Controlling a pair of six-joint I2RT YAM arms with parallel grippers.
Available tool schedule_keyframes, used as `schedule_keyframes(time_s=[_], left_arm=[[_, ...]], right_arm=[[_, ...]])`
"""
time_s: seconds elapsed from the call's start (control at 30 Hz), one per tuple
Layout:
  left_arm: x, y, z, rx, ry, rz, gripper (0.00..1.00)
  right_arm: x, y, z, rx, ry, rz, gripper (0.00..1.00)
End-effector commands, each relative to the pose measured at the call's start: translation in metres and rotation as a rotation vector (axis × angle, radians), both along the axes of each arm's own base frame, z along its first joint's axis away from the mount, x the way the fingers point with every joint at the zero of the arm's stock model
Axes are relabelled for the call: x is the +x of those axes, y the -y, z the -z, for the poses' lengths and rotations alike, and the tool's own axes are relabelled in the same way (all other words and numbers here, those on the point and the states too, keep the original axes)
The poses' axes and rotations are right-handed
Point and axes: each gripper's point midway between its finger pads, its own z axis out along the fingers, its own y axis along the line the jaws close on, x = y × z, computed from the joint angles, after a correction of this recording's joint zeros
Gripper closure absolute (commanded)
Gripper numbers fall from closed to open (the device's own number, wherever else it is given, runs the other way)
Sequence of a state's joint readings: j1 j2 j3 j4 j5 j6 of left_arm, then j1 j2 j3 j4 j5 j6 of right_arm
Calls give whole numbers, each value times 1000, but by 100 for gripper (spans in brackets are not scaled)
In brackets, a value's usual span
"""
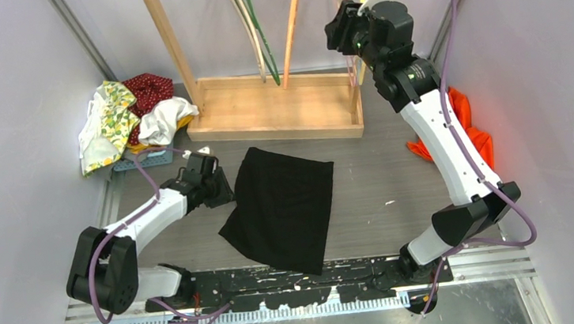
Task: Place the skirt on the hanger
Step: Pick up the hanger from the clothesline.
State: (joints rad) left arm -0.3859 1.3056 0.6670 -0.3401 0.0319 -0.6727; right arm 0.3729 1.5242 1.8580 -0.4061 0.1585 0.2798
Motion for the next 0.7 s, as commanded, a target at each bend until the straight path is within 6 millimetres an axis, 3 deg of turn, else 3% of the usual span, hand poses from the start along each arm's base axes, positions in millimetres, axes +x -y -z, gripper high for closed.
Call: schedule_keyframes(time_s=[0.0,0.3,0.53,0.67], left_arm=[[17,11,-15,-35,61,22,71],[18,11,-18,-31,63,28,72],[18,11,-16,-27,60,29,71],[18,11,-15,-28,58,29,72]], right_arm=[[-11,20,-27,-37,72,65,45],[13,32,0,-77,9,145,49],[26,33,8,-92,-2,157,53],[35,35,10,-97,-6,162,68]])
